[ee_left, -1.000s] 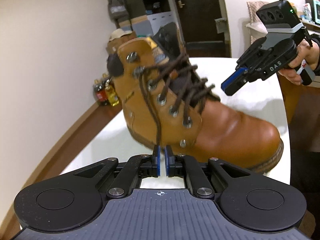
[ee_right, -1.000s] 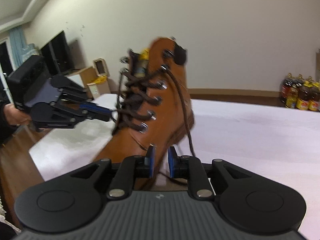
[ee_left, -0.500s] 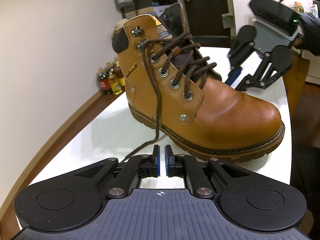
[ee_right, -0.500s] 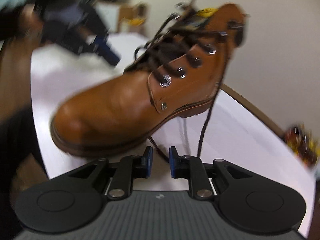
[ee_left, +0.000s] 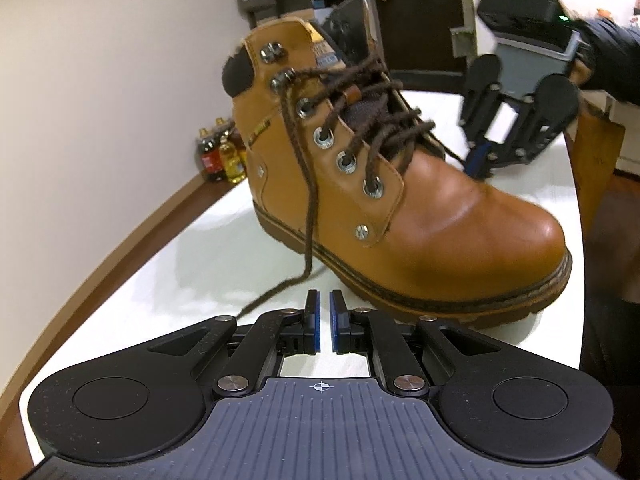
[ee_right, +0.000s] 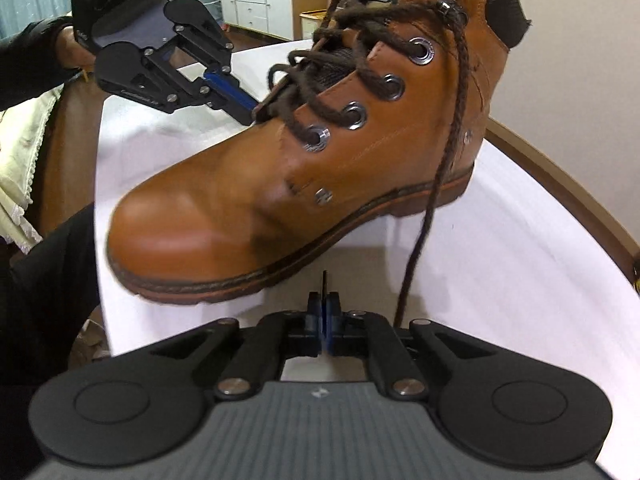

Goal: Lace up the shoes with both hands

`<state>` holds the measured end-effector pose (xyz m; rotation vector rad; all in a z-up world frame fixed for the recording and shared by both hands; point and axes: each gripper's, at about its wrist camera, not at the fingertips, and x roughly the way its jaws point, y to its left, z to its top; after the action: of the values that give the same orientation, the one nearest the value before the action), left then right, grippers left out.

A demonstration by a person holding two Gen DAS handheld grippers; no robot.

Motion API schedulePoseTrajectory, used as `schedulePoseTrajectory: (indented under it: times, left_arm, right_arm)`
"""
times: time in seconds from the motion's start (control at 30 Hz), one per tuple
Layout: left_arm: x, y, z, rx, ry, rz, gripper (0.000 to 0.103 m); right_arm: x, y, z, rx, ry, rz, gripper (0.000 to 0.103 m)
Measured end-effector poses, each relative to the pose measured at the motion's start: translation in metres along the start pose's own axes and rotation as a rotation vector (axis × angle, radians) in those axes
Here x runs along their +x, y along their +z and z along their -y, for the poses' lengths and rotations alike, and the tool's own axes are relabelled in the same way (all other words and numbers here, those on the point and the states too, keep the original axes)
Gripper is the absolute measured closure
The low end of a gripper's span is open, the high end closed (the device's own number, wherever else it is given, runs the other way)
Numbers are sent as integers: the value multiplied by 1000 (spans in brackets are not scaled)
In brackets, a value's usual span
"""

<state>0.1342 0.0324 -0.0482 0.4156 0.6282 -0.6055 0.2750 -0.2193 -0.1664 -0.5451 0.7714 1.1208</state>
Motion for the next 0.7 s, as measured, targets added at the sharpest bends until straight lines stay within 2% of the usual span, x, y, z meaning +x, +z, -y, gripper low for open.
schedulePoseTrajectory:
  times: [0.1, 0.2, 0.3, 0.43, 0.53, 0.7]
  left_arm:
    - [-8, 7, 1, -16, 17, 34, 96]
    - [-21, 17, 1, -46, 48, 80, 96]
    - [-33, 28, -2, -93, 77, 126, 96]
    - [-38, 43, -11, -151, 85, 179, 96]
    - [-32, 53, -26, -170, 96, 213, 96]
    - [-26, 61, -48, -181, 57, 263, 95]
  right_arm:
    - [-32, 1, -15, 75, -53, 112, 101]
    - [-51, 9, -27, 114, -113, 175, 101]
    - [-65, 34, -51, 74, -214, 227, 101]
    - [-65, 79, -81, -52, -402, 225, 101]
    - [-52, 105, -89, -94, -489, 199, 101]
    - [-33, 134, -86, -100, -501, 114, 101]
